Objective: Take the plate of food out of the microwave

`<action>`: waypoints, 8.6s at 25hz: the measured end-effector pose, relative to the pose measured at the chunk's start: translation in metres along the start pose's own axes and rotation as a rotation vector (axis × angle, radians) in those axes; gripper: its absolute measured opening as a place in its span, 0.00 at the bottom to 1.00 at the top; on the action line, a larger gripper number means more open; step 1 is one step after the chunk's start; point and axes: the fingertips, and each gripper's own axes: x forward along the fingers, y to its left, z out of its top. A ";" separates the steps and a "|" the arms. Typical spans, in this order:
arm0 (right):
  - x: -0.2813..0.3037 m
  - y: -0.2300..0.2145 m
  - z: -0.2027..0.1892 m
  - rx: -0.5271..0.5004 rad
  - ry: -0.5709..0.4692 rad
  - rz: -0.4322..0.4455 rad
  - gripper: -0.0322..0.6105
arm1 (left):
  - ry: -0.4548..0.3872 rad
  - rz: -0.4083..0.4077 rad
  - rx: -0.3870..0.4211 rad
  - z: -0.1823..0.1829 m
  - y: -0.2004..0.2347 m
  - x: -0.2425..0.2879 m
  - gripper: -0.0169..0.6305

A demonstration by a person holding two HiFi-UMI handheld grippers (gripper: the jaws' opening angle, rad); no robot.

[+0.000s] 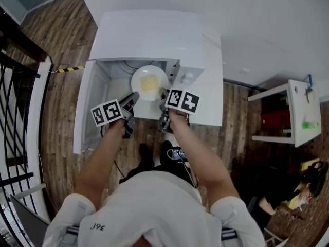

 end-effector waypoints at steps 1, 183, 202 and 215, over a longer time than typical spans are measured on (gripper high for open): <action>-0.004 0.001 -0.001 -0.003 0.002 0.000 0.16 | -0.001 -0.001 0.000 -0.001 -0.003 -0.002 0.12; -0.099 0.107 0.217 -0.336 -0.339 -0.018 0.16 | -0.073 -0.192 0.255 0.160 -0.178 -0.002 0.12; -0.194 0.108 0.152 -0.393 -0.425 0.157 0.05 | -0.175 -0.228 0.415 0.101 -0.202 -0.075 0.12; -0.209 0.069 0.103 -0.366 -0.390 0.160 0.05 | -0.200 -0.200 0.495 0.062 -0.189 -0.104 0.12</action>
